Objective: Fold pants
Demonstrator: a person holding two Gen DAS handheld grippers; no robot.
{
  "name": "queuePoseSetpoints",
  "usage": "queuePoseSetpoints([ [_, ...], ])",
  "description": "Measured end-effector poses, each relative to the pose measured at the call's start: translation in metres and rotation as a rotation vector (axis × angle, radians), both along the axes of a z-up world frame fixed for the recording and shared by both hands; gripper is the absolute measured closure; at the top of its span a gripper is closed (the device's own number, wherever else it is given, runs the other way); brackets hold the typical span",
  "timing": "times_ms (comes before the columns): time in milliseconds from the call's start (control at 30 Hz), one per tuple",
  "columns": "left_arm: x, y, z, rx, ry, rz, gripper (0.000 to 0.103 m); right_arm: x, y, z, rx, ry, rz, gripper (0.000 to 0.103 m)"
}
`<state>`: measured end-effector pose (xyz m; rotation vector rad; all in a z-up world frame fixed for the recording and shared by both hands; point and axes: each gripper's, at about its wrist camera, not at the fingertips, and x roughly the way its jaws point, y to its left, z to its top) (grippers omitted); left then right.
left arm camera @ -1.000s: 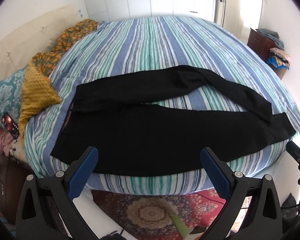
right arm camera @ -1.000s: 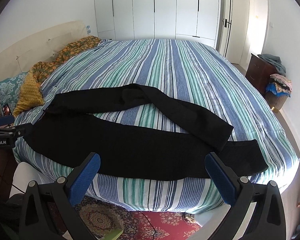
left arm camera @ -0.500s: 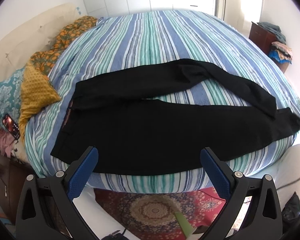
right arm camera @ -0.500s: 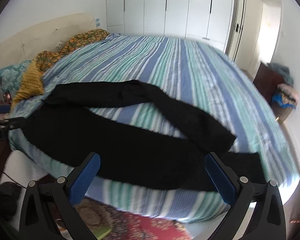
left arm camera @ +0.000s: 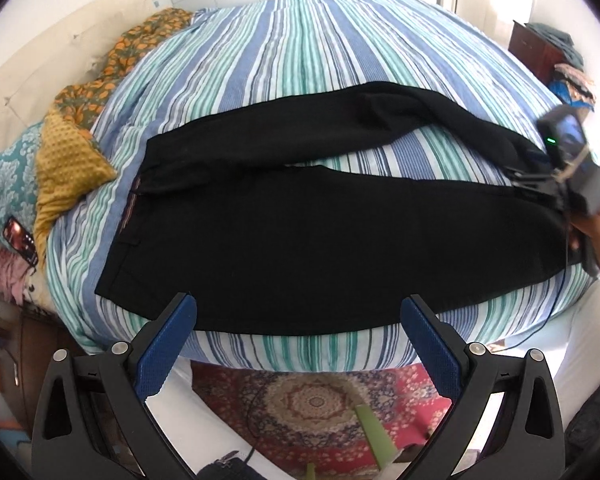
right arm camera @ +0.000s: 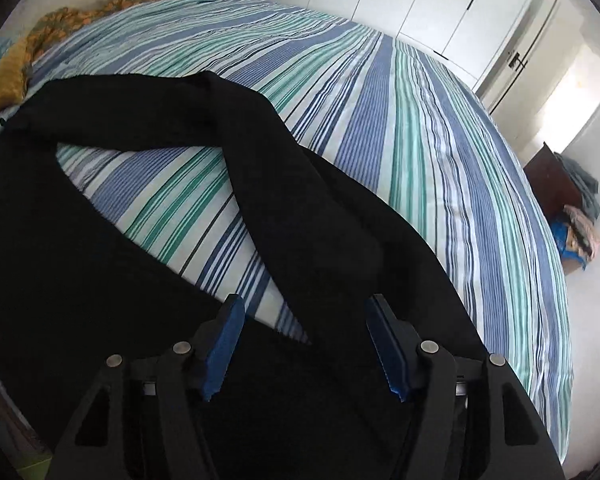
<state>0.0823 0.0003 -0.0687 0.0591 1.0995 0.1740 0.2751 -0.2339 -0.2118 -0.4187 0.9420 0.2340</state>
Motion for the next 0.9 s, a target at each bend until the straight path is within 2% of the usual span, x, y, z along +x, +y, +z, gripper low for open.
queuePoseSetpoints([
  [67, 0.004, 0.001, -0.005, 0.003, 0.016, 0.001, 0.001, 0.025, 0.007, -0.022, -0.052, 0.017, -0.005, 0.044],
  [100, 0.005, 0.002, -0.007, 0.005, 0.024, 0.004, 0.001, 0.036, 0.005, -0.029, -0.053, 0.052, -0.006, 0.071],
  [133, 0.004, 0.004, -0.008, 0.007, 0.025, 0.007, 0.001, 0.047, 0.0, -0.028, -0.013, 0.1, -0.001, 0.096],
  [200, 0.005, 0.007, -0.012, 0.006, 0.025, 0.013, 0.001, 0.06, -0.016, 0.0, 0.066, 0.137, -0.026, 0.094],
  [267, 0.009, 0.01, -0.018, -0.018, 0.04, 0.016, 0.001, 0.083, -0.038, 0.044, 0.108, 0.138, -0.04, 0.094],
  [367, 0.019, 0.002, -0.026, -0.058, 0.077, -0.008, 0.001, 0.158, -0.078, 0.101, 0.121, 0.122, -0.106, 0.094],
  [400, 0.022, -0.003, -0.026, -0.058, 0.08, -0.023, 0.001, 0.188, -0.094, 0.111, 0.111, 0.128, -0.153, 0.088],
  [433, 0.023, -0.009, -0.023, -0.048, 0.069, -0.04, 0.001, 0.217, -0.11, 0.118, 0.097, 0.111, -0.214, 0.064],
  [500, 0.02, -0.019, -0.016, -0.017, 0.034, -0.071, 0.001, 0.253, -0.148, 0.126, 0.058, 0.055, -0.35, 0.031],
  [567, 0.019, -0.024, -0.016, 0.01, 0.022, -0.088, 0.001, 0.257, -0.186, 0.129, 0.078, -0.008, -0.47, 0.032],
  [633, 0.02, -0.023, -0.023, 0.0, 0.045, -0.086, 0.001, 0.24, -0.217, 0.12, 0.202, -0.004, -0.538, 0.032],
  [700, 0.026, -0.021, -0.03, -0.022, 0.069, -0.086, 0.001, 0.21, -0.237, 0.099, 0.359, 0.043, -0.541, 0.032],
  [767, 0.028, -0.021, -0.034, -0.031, 0.085, -0.087, 0.001, 0.174, -0.245, 0.068, 0.498, 0.109, -0.492, 0.032],
  [900, 0.032, -0.031, -0.038, -0.038, 0.102, -0.11, 0.001, 0.13, -0.257, 0.011, 0.578, 0.221, -0.494, 0.031],
])
